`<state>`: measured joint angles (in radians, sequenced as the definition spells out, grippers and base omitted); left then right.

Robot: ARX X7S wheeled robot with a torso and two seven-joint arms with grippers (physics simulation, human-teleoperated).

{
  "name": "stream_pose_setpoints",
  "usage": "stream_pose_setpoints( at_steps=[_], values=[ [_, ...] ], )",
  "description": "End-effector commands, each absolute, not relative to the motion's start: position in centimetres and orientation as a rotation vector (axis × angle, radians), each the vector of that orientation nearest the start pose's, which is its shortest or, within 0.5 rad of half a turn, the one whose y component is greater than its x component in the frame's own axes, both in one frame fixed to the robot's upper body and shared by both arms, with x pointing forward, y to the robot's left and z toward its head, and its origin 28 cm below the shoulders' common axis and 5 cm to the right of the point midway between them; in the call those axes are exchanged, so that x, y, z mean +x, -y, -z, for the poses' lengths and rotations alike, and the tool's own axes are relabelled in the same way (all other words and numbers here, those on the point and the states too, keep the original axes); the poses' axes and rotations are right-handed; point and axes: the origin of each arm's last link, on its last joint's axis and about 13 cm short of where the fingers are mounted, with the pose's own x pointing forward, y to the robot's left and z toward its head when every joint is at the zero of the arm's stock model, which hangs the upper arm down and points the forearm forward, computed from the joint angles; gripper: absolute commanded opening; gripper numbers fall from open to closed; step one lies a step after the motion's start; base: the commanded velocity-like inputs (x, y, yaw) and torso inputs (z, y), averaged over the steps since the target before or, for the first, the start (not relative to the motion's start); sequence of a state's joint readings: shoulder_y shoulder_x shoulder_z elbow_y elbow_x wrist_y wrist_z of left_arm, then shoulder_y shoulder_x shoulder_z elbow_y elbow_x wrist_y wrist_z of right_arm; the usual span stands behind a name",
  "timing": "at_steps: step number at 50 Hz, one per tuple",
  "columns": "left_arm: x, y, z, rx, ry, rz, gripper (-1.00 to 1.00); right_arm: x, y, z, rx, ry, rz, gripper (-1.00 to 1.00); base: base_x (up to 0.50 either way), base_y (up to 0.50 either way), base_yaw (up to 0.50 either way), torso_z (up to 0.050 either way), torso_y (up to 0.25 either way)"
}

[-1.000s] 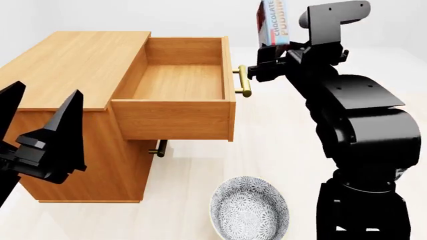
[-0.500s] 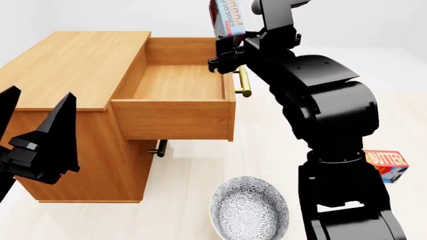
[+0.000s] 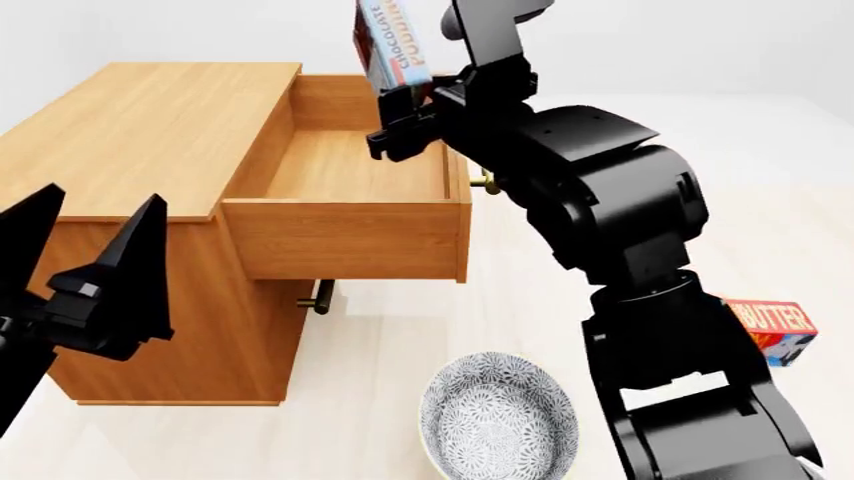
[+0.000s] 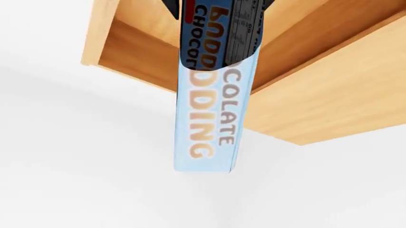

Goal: Put the chocolate pudding in the top drawer of the cabinet and close it.

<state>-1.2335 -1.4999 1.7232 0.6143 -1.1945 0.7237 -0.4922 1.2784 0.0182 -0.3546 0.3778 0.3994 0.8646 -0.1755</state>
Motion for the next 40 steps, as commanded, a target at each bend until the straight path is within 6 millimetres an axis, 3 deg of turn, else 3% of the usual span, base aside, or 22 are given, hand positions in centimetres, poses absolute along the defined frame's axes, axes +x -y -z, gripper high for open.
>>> stream_pose_setpoints(
  at_steps=[1, 14, 39, 40],
  values=[
    [17.1, -30.8, -21.6, -0.165, 0.308, 0.284, 1.0, 38.5, 3.0, -28.0, -0.101, -0.075, -0.601, -1.0, 0.0, 0.0, 0.0, 0.0, 0.0],
    [16.3, -31.1, -21.7, -0.172, 0.305, 0.28, 1.0, 39.4, 2.4, -27.0, -0.127, -0.151, -0.607, -1.0, 0.0, 0.0, 0.0, 0.0, 0.0],
    [16.8, -31.1, -21.4, -0.172, 0.298, 0.277, 1.0, 40.8, 1.5, -26.0, -0.143, -0.177, -0.592, -1.0, 0.0, 0.0, 0.0, 0.0, 0.0],
    [16.8, -31.1, -21.4, -0.172, 0.297, 0.276, 1.0, 40.8, 1.5, -25.9, -0.146, -0.174, -0.591, 1.0, 0.0, 0.0, 0.0, 0.0, 0.0]
  ],
)
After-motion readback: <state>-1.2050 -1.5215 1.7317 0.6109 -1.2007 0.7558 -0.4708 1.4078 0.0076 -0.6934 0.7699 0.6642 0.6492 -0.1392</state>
